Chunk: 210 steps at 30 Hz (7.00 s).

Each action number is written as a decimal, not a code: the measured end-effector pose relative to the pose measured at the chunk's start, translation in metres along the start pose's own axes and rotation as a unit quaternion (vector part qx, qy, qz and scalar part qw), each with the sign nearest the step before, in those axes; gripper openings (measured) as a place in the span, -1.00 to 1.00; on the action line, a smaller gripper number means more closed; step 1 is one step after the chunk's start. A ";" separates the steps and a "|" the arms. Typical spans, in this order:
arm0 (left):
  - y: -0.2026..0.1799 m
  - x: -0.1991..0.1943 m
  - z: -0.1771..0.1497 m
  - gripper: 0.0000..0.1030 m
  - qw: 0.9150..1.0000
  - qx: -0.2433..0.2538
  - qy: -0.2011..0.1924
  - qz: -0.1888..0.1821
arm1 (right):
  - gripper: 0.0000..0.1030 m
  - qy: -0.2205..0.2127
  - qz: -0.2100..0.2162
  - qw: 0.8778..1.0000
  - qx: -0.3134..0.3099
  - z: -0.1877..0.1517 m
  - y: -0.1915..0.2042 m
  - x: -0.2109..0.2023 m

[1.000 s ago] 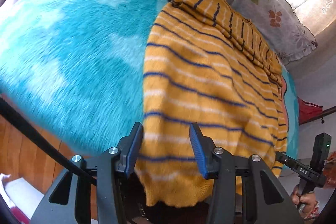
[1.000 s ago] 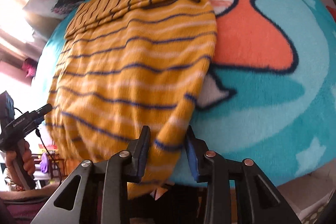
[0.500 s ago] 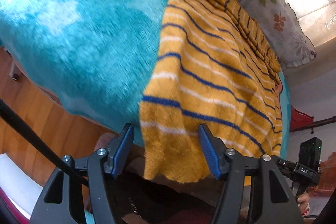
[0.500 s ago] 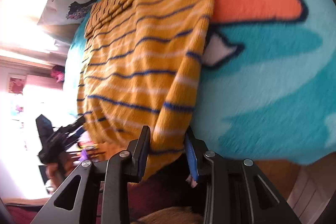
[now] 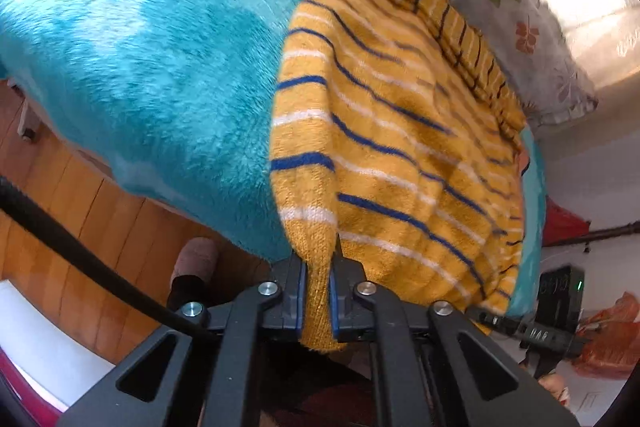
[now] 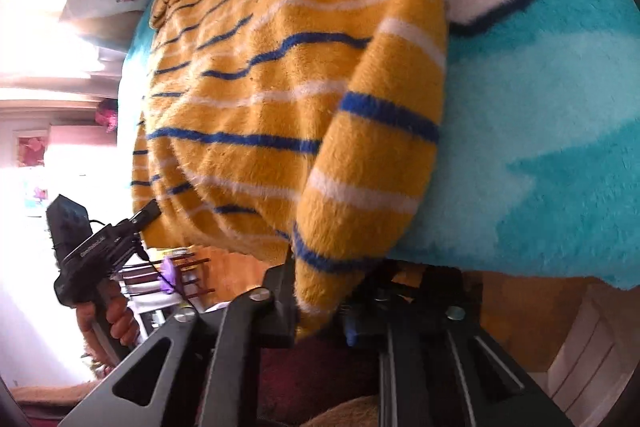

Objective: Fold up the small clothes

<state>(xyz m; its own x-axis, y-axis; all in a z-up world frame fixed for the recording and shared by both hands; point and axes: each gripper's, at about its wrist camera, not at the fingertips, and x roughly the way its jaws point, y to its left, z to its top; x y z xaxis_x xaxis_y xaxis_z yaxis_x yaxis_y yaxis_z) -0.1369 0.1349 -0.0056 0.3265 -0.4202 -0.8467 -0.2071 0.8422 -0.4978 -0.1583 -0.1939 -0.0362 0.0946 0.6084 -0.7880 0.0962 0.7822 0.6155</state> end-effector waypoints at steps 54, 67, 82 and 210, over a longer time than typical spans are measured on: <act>-0.143 0.135 0.330 -0.73 0.997 0.072 -0.037 0.015 | -0.77 -0.218 0.044 0.968 0.116 0.342 -0.021 -0.066; -0.122 0.085 0.352 0.24 0.993 0.037 -0.113 0.015 | 0.09 -0.265 0.007 0.960 0.086 0.341 -0.002 -0.099; -0.163 0.123 0.317 0.23 0.975 0.204 -0.061 0.069 | -0.11 -0.199 -0.097 0.974 -0.055 0.342 0.052 -0.058; 0.120 -0.043 0.233 0.35 0.990 0.069 -0.055 0.114 | -0.25 -0.153 -0.422 0.865 -0.223 0.285 0.323 0.212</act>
<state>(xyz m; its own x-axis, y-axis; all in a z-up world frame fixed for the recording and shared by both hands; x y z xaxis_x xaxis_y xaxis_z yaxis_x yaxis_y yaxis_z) 0.0390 0.3331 0.0145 0.3854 -0.1811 -0.9048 -0.1622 0.9520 -0.2596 0.1750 0.1499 0.0003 0.4424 -0.2157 -0.8705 -0.1268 0.9458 -0.2988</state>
